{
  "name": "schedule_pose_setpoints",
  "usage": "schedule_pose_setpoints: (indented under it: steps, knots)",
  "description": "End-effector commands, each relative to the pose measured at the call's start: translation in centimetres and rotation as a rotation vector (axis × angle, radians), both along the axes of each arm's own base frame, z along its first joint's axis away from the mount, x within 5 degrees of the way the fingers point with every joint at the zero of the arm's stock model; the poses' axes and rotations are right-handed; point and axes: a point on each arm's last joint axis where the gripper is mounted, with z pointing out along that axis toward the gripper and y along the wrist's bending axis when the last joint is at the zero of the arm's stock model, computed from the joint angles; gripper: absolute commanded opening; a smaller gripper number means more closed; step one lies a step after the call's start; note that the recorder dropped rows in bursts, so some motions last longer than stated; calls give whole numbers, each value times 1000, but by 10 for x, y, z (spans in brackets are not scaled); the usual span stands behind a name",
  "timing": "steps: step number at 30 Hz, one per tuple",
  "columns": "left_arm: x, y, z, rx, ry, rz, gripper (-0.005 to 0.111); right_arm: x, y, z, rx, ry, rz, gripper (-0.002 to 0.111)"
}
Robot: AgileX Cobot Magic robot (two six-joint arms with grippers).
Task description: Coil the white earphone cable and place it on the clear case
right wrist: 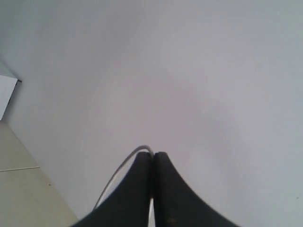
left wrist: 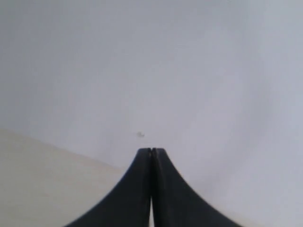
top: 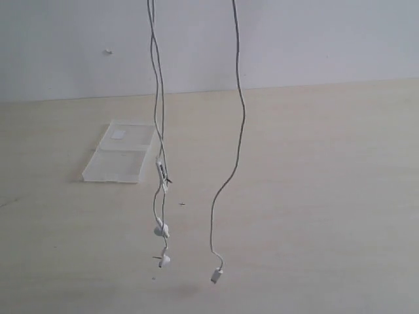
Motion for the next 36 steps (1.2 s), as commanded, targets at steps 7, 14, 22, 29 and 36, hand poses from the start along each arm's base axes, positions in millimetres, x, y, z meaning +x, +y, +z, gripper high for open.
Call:
schedule_pose_setpoints:
  steps: [7, 14, 22, 29, 36]
  knots:
    - [-5, 7, 16, -345, -171, -4, 0, -1, -2, 4, 12, -12, -1, 0]
    - [-8, -15, 29, -273, 78, -191, 0, -1, -2, 4, 11, -14, -1, 0]
    - [-6, -13, 38, -189, 66, -161, 0, -2, -2, 4, 24, -10, 5, 0]
    - [25, -14, 66, -97, 241, -168, 6, -2, -2, 5, 46, 6, 11, 0]
    - [81, -23, 114, 62, 422, -302, 51, -2, -2, 5, 54, 7, 15, 0]
